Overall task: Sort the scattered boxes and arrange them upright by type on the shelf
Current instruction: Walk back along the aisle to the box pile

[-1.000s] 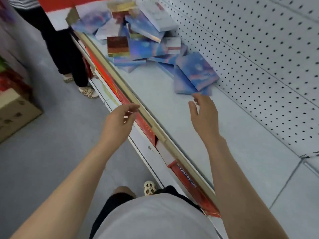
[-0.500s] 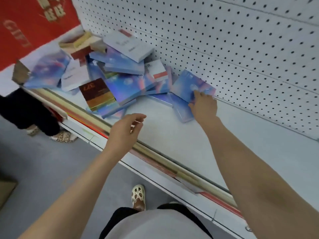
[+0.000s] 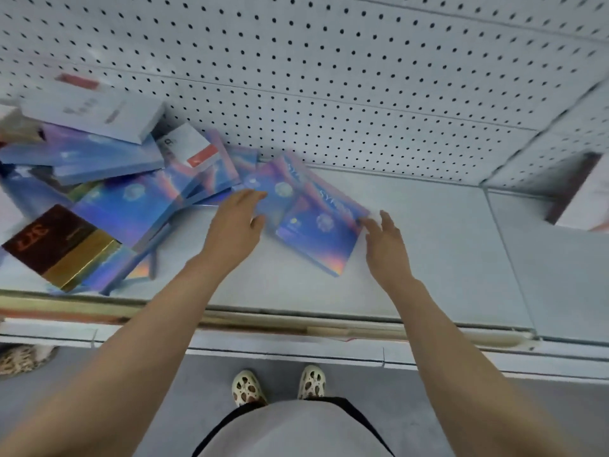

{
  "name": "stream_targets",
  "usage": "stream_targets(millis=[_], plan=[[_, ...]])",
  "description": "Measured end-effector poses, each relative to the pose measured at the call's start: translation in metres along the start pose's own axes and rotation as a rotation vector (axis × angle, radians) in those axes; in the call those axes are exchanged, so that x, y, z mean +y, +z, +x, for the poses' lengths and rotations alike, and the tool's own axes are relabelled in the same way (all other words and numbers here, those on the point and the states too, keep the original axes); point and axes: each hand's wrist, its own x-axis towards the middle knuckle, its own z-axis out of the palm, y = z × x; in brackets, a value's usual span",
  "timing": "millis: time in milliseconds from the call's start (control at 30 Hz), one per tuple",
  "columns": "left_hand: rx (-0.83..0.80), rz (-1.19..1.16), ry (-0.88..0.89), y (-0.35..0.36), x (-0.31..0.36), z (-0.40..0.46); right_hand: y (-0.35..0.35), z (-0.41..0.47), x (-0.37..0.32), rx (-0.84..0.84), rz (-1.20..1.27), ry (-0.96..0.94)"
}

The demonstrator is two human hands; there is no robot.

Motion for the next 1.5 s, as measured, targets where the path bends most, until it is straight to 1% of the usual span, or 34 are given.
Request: stream_targets(millis=[67,133,167,200,300,400,433,467,533,567,633,700,800,867,933,1033,1133,1233,1300,1367,1433,1500], plan=[[-0.122,0.135,0.039,0.011,0.003,0.016,-0.009,0.005,-0.007,-0.067,0.07,0.087],[-0.222,0.308,0.064,0.023,0.006,0.022,-0.016,0.008,-0.019,-0.075,0.169,0.162],[-0.254,0.351,0.075,0.027,0.008,0.021,-0.016,0.011,-0.024,-0.085,0.222,0.191],[-0.272,0.361,0.079,0.03,0.01,0.018,-0.018,0.013,-0.028,-0.102,0.29,0.225],[-0.317,0.41,0.104,0.033,0.017,0.005,-0.024,0.02,-0.034,-0.115,0.612,0.323],[-0.381,0.464,0.09,0.026,0.026,-0.007,-0.026,0.023,-0.03,-0.128,0.834,0.487],[-0.386,0.447,0.096,0.024,0.027,-0.012,-0.026,0.024,-0.027,-0.127,0.915,0.534],[-0.352,0.428,0.133,0.023,0.027,-0.017,-0.026,0.025,-0.024,-0.125,0.988,0.555],[-0.246,0.368,0.217,0.021,0.028,-0.025,-0.027,0.026,-0.018,-0.133,1.086,0.553],[-0.183,0.33,0.214,0.02,0.028,-0.025,-0.028,0.027,-0.016,-0.134,1.104,0.554],[-0.103,0.269,0.085,0.019,0.03,-0.021,-0.031,0.029,-0.01,-0.125,1.107,0.564],[-0.05,0.307,-0.067,0.021,0.03,-0.012,-0.034,0.029,-0.002,-0.104,1.048,0.55],[-0.14,0.344,-0.281,0.025,0.031,0.004,-0.038,0.024,0.006,-0.083,0.9,0.532],[-0.186,0.324,-0.373,0.024,0.033,0.013,-0.038,0.02,0.009,-0.073,0.828,0.523],[-0.196,0.24,-0.441,0.021,0.03,0.021,-0.038,0.017,0.012,-0.064,0.817,0.528],[-0.165,0.119,-0.446,0.015,0.026,0.025,-0.038,0.014,0.017,-0.071,0.828,0.579],[-0.123,-0.024,-0.481,0.012,0.036,0.021,-0.046,0.006,0.022,-0.111,1.01,0.636],[-0.085,-0.268,-0.539,0.011,0.041,0.01,-0.059,-0.011,0.026,-0.108,1.183,0.631],[-0.061,-0.448,-0.527,0.01,0.043,-0.001,-0.065,-0.025,0.027,-0.033,1.217,0.655],[-0.086,-0.643,-0.508,0.009,0.048,-0.012,-0.071,-0.042,0.028,0.062,1.241,0.678],[-0.14,-0.763,-0.473,0.004,0.051,-0.023,-0.078,-0.062,0.028,0.16,1.27,0.688],[-0.206,-0.831,-0.433,0.001,0.051,-0.03,-0.086,-0.086,0.028,0.27,1.288,0.697]])
